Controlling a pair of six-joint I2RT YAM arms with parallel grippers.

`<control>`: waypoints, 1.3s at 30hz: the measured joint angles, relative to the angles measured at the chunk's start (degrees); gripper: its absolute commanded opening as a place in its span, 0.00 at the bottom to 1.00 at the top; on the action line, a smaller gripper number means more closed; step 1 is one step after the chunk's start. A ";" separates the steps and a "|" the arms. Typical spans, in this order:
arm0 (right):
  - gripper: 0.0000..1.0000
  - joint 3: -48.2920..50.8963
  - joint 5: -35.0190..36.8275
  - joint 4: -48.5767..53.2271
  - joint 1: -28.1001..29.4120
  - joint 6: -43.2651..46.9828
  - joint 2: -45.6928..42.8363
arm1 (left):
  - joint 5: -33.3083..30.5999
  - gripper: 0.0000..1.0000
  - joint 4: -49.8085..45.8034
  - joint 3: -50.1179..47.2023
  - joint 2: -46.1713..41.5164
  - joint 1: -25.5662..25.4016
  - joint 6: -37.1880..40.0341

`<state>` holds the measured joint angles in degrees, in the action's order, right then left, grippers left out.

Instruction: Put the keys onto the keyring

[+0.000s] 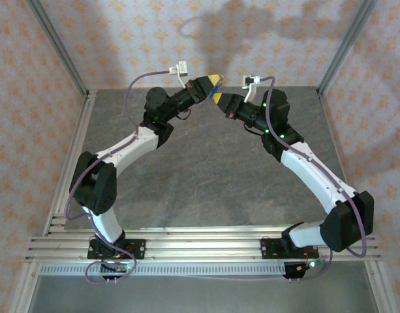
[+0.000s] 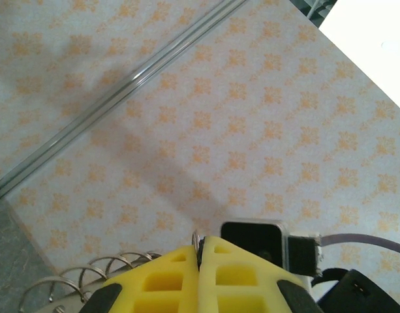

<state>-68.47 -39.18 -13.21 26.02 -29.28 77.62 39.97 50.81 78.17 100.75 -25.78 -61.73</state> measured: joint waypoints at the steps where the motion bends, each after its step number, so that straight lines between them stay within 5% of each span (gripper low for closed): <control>1: 0.00 0.00 -0.24 -0.04 0.90 0.09 0.11 | -0.02 0.00 0.04 -0.02 0.00 0.00 -0.04; 11: 0.00 -0.24 -1.53 3.48 4.17 3.02 1.86 | -0.20 0.00 0.26 -1.01 -0.76 -0.11 -0.39; 17: 0.25 3.48 -1.84 4.24 -0.52 2.45 -3.02 | -0.20 0.00 0.46 -1.05 -1.20 -0.11 -0.39; 27: 0.30 5.88 2.97 3.04 -4.72 -0.57 -14.40 | -0.24 0.00 2.40 -1.62 -1.29 -0.11 -1.31; 39: 0.30 4.46 9.44 -7.74 -4.85 -14.82 -3.21 | -1.09 0.00 3.93 -1.90 -1.29 -0.11 -1.86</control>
<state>-64.01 -29.74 -20.95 21.17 -44.10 74.41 38.87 54.74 76.27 99.46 -25.89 -63.59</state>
